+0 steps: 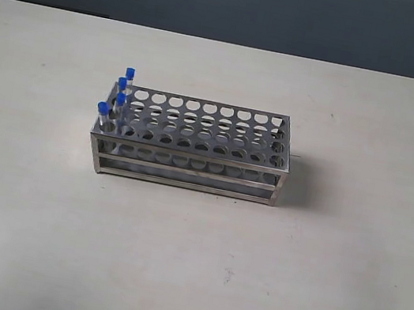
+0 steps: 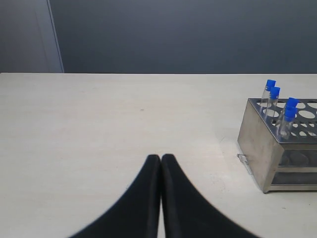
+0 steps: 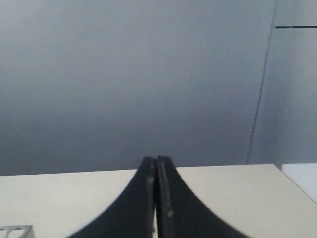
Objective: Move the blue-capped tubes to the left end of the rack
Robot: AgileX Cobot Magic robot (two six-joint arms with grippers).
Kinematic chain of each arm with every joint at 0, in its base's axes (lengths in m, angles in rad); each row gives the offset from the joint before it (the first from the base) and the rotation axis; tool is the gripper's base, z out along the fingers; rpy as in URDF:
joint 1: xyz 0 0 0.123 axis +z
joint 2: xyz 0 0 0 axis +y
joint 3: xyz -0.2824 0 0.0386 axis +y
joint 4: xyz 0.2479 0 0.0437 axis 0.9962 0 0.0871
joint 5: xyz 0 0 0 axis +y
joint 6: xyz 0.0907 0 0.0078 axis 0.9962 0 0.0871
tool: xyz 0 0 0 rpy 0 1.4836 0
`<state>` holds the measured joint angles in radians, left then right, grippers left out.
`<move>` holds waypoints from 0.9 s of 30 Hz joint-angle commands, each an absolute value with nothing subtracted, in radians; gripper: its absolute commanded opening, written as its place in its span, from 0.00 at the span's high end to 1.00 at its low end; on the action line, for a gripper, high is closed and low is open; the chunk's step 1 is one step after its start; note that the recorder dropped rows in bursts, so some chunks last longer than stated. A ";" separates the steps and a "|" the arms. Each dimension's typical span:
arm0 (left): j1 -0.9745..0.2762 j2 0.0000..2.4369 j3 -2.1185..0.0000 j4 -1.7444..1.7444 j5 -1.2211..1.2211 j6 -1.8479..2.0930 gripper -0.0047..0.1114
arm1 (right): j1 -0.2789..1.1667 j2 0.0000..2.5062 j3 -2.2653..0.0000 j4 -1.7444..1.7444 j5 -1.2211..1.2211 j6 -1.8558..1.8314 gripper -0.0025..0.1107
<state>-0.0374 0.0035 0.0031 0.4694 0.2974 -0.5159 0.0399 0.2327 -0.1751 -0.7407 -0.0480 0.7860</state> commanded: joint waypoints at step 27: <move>-0.044 0.000 0.000 0.469 0.292 -0.516 0.95 | -0.046 0.000 0.000 -0.346 0.195 0.807 0.98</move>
<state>-0.0374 0.0035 0.0031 0.4694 0.2974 -0.5159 -0.0407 0.0066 -0.0023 -0.3521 0.1983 0.8079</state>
